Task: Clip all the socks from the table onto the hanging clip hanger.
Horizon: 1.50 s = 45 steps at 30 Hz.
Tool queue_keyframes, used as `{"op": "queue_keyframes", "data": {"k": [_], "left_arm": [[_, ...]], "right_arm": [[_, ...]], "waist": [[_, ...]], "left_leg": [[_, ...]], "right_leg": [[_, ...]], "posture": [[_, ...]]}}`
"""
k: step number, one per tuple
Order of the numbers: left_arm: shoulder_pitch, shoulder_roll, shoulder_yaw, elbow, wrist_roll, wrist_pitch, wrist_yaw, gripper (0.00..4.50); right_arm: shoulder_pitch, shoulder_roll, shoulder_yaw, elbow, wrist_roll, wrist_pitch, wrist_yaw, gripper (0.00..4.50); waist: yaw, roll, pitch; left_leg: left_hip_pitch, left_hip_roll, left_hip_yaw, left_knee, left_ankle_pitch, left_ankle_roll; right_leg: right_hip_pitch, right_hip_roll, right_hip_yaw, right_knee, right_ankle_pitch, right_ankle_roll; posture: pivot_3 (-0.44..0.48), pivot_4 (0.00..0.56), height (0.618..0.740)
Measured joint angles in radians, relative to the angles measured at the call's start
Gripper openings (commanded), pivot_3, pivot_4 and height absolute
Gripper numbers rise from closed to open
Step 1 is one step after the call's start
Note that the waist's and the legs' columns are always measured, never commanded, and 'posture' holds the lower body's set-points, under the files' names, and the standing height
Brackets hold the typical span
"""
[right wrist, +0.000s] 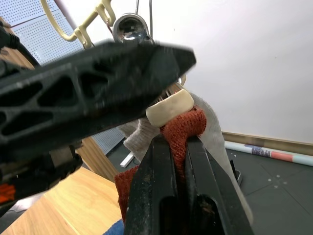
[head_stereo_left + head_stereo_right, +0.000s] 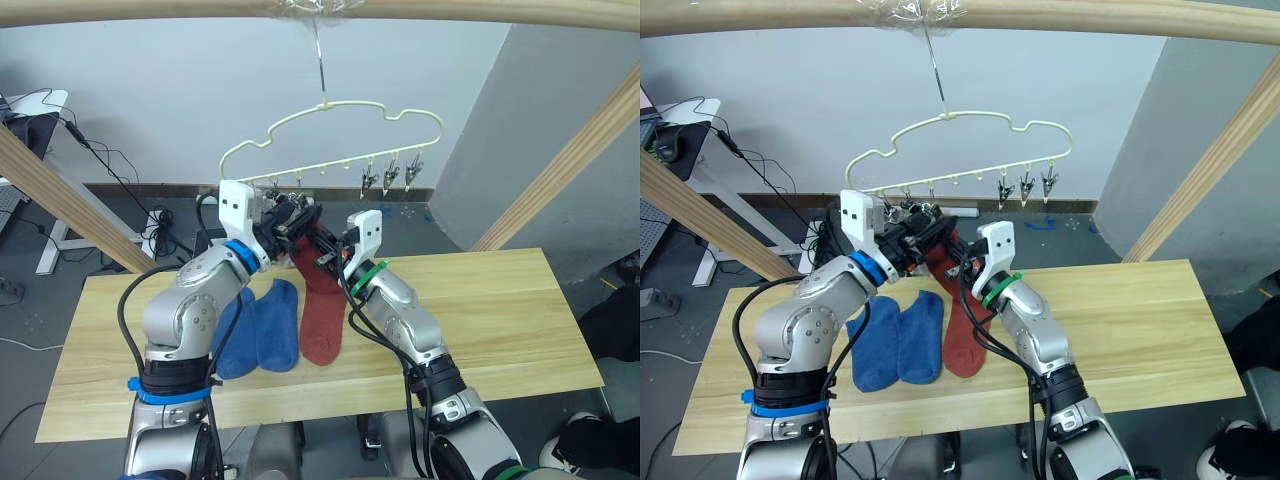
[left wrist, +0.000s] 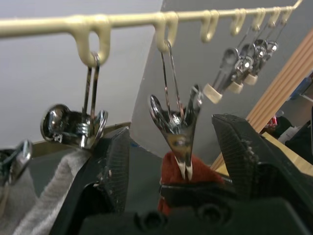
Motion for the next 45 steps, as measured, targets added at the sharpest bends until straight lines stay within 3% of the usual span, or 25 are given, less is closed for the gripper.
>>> {"op": "queue_keyframes", "data": {"k": [15,45], "left_arm": [[0.123,0.112,-0.03,-0.108,0.003,-0.003,-0.109,2.88],[0.128,0.108,-0.041,-0.107,0.025,-0.024,-0.104,2.88]], "right_arm": [[-0.007,-0.003,0.008,0.0,-0.024,0.037,-0.018,0.0],[-0.007,-0.003,0.019,0.0,-0.045,0.062,-0.028,0.0]], "waist": [[0.001,0.0,0.0],[0.001,0.0,0.0]], "left_leg": [[0.0,0.0,0.0,0.0,0.0,0.0],[0.0,0.0,0.0,0.0,-0.002,0.003]], "right_leg": [[0.0,0.0,0.0,0.0,0.0,0.0],[0.0,0.0,0.0,0.0,0.0,0.0]], "posture": [[-0.129,0.264,0.74],[-0.13,0.264,0.74]]}}
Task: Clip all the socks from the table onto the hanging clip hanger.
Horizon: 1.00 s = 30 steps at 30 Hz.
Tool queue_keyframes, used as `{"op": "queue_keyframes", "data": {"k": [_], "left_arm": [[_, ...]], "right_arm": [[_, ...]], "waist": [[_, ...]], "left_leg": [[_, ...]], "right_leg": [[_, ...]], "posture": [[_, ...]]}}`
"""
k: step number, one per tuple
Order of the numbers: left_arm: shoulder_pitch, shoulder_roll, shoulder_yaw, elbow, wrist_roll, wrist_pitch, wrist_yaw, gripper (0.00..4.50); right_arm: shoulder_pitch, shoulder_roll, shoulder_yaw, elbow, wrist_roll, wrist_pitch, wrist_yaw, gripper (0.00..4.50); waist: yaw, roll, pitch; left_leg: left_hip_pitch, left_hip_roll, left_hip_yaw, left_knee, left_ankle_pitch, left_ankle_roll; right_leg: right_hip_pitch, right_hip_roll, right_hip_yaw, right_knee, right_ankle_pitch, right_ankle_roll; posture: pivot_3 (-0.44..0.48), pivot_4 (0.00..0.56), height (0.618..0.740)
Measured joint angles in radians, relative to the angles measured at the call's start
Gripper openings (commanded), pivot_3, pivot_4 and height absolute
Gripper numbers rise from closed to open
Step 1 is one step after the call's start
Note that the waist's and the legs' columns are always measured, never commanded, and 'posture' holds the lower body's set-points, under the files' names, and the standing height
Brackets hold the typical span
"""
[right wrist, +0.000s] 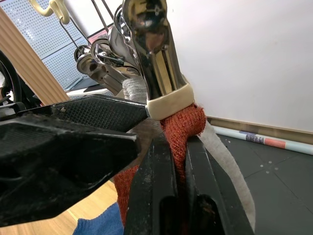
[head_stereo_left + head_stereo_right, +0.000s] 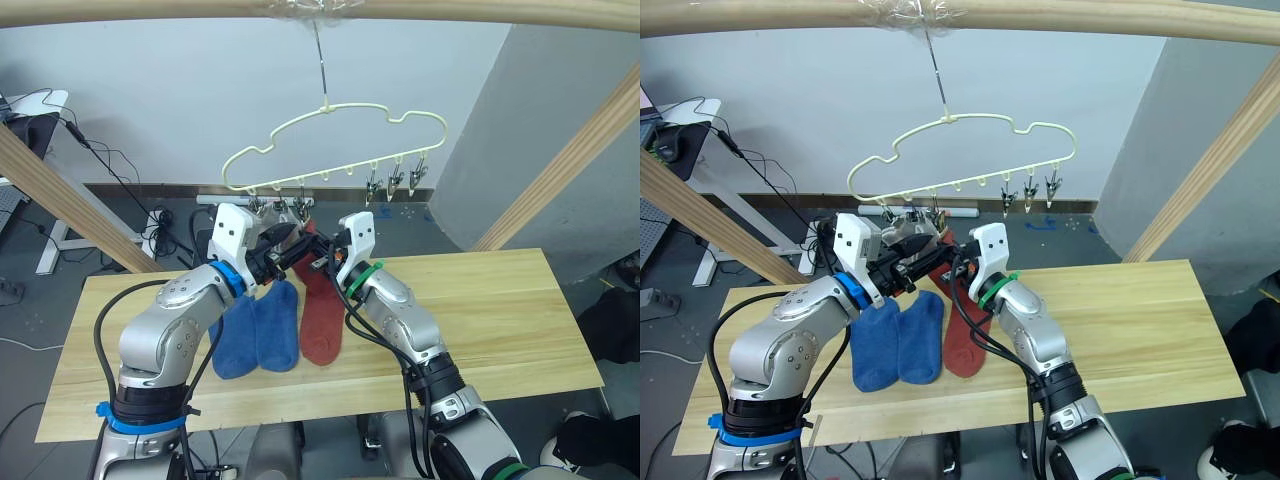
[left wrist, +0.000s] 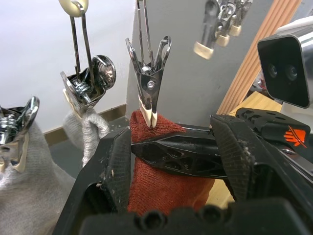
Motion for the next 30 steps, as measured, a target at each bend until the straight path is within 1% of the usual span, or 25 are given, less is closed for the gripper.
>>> {"op": "queue_keyframes", "data": {"k": [6,8,9,10,11,12,15,16,26,30], "left_arm": [[0.0,0.0,0.0,0.0,0.0,0.0,0.0,2.88],[0.0,0.0,0.0,0.0,0.0,0.0,0.0,2.91],[0.0,0.0,0.0,0.0,0.0,0.0,0.0,2.91],[0.0,0.0,0.0,0.0,0.0,0.0,0.0,2.91],[0.0,0.0,0.0,0.0,0.0,0.0,0.0,2.91],[0.0,0.0,0.0,0.0,0.0,0.0,0.0,2.91],[0.0,0.0,0.0,0.0,0.0,0.0,0.0,2.91],[0.0,0.0,0.0,0.0,0.0,0.0,0.0,2.91],[0.0,0.001,0.008,0.001,0.0,-0.003,-0.004,2.91],[0.005,0.017,0.01,0.001,0.0,-0.015,-0.017,2.91]], "right_arm": [[0.0,0.0,0.0,0.0,0.0,0.0,-0.004,0.0],[0.0,0.0,-0.001,0.0,0.0,0.0,-0.006,0.57],[0.0,0.0,-0.002,0.0,0.001,0.0,-0.007,0.97],[0.0,0.0,-0.002,0.0,0.001,0.001,-0.007,1.12],[0.0,0.0,-0.002,0.0,0.001,0.001,-0.008,1.56],[0.0,0.0,-0.002,0.0,0.001,0.001,-0.009,1.67],[0.0,0.0,-0.002,0.0,0.0,0.004,-0.014,2.75],[0.0,0.0,-0.002,0.0,0.0,0.004,-0.014,3.04],[0.001,-0.002,-0.002,-0.001,-0.023,0.007,-0.034,3.04],[0.031,-0.025,-0.001,-0.071,-0.059,0.009,-0.056,3.04]], "waist": [[0.0,0.0,0.0],[0.0,0.0,0.0],[0.0,0.0,0.0],[0.0,0.0,0.0],[0.0,0.0,0.0],[0.0,0.0,0.0],[0.0,0.0,0.0],[0.0,0.0,0.0],[0.0,0.0,0.0],[0.0,0.0,0.0]], "left_leg": [[0.0,0.0,0.0,0.0,0.0,0.0],[0.0,0.0,0.0,0.0,0.0,0.0],[0.0,0.0,0.0,0.0,0.0,0.0],[0.0,0.0,0.0,0.0,0.0,0.0],[0.0,0.0,0.0,0.0,0.0,0.0],[0.0,0.0,0.0,0.0,0.0,0.0],[0.0,0.0,0.0,0.0,0.0,0.0],[0.0,0.0,0.0,0.0,0.0,0.0],[0.0,0.0,0.0,0.0,0.0,0.0],[0.0,0.0,0.0,0.0,0.0,0.0]], "right_leg": [[0.0,0.0,0.0,0.0,0.0,0.0],[0.0,0.0,0.0,0.0,0.0,0.0],[0.0,0.0,0.0,0.0,0.0,0.0],[0.0,0.0,0.0,0.0,0.0,0.0],[0.0,0.0,0.0,0.0,0.0,0.0],[0.0,0.0,0.0,0.0,0.0,0.0],[0.0,0.0,0.0,0.0,0.0,0.0],[0.0,0.0,0.0,0.0,0.0,0.0],[0.0,0.0,0.0,0.0,0.0,0.0],[0.0,0.0,0.0,0.0,0.0,0.0]], "posture": [[-0.132,0.263,0.74],[-0.132,0.263,0.74],[-0.132,0.263,0.74],[-0.132,0.263,0.74],[-0.132,0.263,0.74],[-0.132,0.263,0.74],[-0.132,0.263,0.74],[-0.132,0.263,0.74],[-0.134,0.258,0.74],[-0.139,0.258,0.74]]}}
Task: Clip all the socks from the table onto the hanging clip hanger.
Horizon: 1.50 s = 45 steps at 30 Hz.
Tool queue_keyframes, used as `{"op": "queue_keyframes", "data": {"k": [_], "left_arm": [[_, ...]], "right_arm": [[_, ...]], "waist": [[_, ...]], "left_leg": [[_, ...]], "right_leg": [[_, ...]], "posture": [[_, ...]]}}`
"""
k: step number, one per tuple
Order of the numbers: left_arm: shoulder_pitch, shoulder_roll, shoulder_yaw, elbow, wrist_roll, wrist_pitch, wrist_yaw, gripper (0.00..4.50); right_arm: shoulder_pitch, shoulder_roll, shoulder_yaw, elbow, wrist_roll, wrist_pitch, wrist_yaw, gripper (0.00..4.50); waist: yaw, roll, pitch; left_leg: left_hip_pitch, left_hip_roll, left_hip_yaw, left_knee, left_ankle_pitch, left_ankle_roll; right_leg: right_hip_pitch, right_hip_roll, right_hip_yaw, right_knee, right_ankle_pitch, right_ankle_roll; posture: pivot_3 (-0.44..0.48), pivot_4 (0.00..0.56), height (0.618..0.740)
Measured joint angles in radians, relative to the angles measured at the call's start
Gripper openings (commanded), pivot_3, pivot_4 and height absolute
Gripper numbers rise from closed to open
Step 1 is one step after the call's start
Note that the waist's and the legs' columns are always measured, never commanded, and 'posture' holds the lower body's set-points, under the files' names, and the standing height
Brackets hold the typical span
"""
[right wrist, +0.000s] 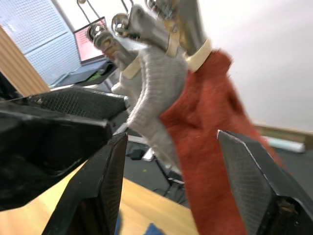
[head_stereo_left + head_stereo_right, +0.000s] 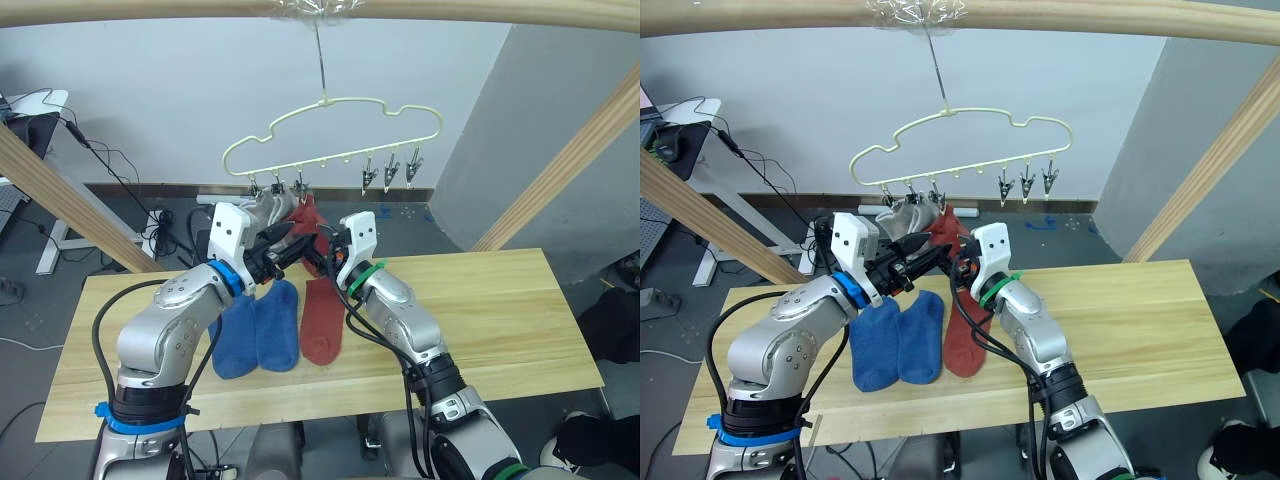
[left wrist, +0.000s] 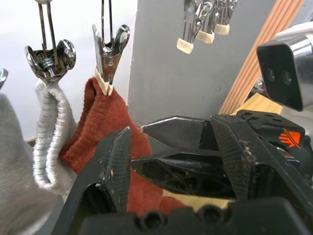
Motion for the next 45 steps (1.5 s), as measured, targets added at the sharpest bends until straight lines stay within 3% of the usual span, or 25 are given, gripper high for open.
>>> {"op": "queue_keyframes", "data": {"k": [8,16,31,45], "left_arm": [[0.056,0.129,0.01,-0.004,0.033,-0.09,-0.124,2.91],[0.041,0.173,0.015,-0.012,0.014,-0.112,-0.212,2.91],[-0.035,0.152,-0.019,-0.028,-0.007,-0.106,-0.237,2.91],[-0.037,0.133,-0.027,-0.042,-0.007,-0.106,-0.225,2.91]], "right_arm": [[0.127,-0.129,0.007,-0.336,-0.072,0.124,-0.051,3.04],[0.121,-0.162,-0.019,-0.596,-0.073,0.295,-0.114,3.04],[-0.061,-0.124,-0.146,-0.447,-0.053,0.428,-0.186,3.04],[-0.149,-0.106,-0.146,-0.33,-0.047,0.422,-0.179,3.04]], "waist": [[-0.001,0.0,0.0],[-0.001,0.0,0.0],[-0.003,0.0,0.0],[-0.003,0.0,0.0]], "left_leg": [[0.0,0.0,0.0,0.0,0.0,-0.001],[0.0,0.0,0.0,0.0,0.002,-0.003],[0.0,0.0,0.0,0.0,0.002,-0.003],[0.0,0.0,0.0,0.0,0.0,0.0]], "right_leg": [[0.0,0.0,0.0,0.001,0.0,0.0],[0.0,0.0,0.0,0.001,0.0,0.0],[0.0,0.0,0.0,0.0,0.0,0.0],[0.0,0.0,0.0,0.001,0.0,0.0]], "posture": [[-0.146,0.259,0.74],[-0.157,0.254,0.74],[-0.146,0.251,0.74],[-0.143,0.25,0.74]]}}
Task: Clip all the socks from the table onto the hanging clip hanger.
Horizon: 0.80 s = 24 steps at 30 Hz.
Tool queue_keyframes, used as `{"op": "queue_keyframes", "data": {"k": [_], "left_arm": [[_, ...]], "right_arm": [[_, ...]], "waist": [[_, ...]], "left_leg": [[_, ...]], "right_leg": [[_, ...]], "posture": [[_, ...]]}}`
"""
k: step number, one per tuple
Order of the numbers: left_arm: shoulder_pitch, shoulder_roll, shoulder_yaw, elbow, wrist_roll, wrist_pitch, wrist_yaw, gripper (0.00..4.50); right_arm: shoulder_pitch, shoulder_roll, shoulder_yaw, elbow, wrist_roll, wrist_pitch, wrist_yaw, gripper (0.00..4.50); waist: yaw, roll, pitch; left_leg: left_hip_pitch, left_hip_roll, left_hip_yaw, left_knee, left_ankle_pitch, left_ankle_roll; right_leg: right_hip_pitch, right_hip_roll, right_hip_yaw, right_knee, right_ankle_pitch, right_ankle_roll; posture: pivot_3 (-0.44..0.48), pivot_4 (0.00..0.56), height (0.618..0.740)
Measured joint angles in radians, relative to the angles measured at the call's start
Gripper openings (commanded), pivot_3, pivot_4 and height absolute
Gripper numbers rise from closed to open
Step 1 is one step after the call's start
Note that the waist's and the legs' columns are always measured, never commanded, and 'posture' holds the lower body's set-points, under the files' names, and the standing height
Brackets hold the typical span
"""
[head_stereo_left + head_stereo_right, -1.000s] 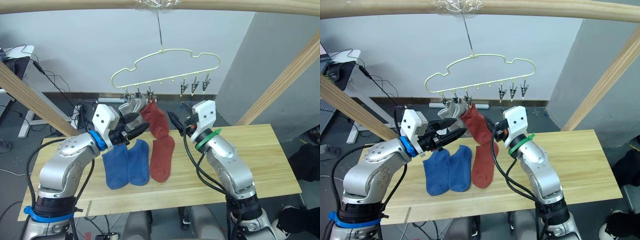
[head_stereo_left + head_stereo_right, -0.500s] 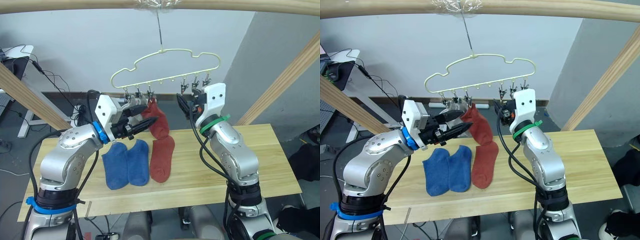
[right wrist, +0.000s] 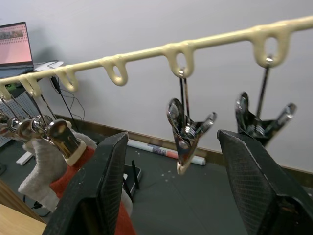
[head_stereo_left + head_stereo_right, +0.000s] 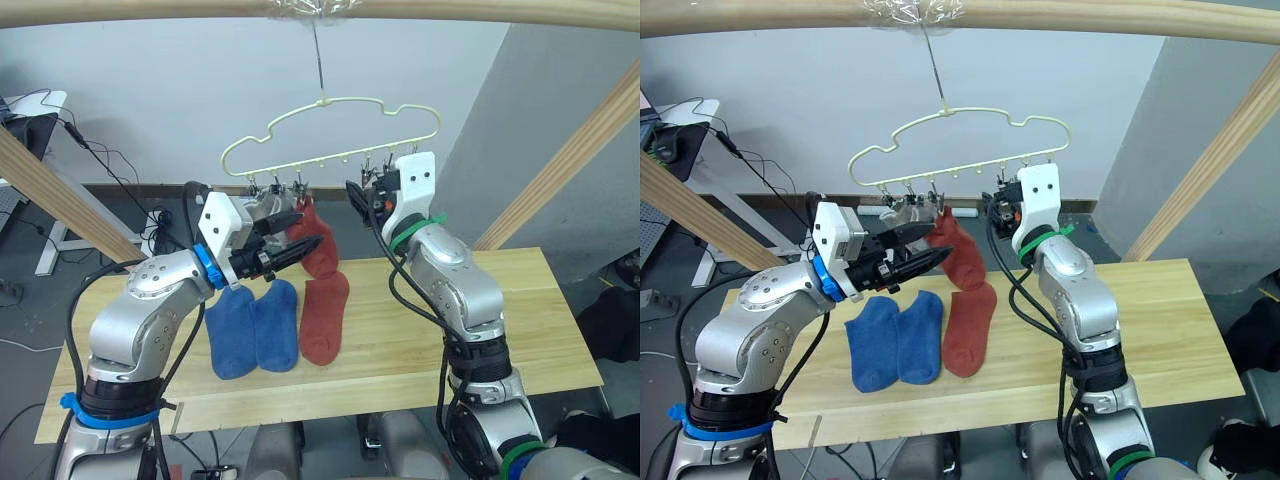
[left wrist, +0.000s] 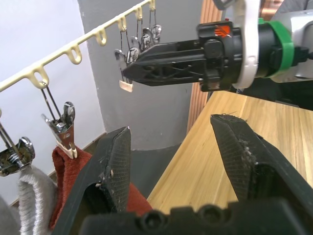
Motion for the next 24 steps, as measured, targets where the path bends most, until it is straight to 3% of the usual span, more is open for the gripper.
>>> {"op": "queue_keyframes", "data": {"k": [24], "left_arm": [[0.003,-0.02,-0.005,-0.001,0.002,-0.004,0.019,2.91]], "right_arm": [[-0.067,0.036,0.006,0.124,-0.002,-0.105,0.0,3.04]], "waist": [[0.0,0.0,0.0]], "left_leg": [[0.0,0.0,0.0,0.0,0.0,0.0]], "right_leg": [[0.0,0.0,0.0,0.0,0.0,0.0]], "posture": [[-0.135,0.25,0.74]]}}
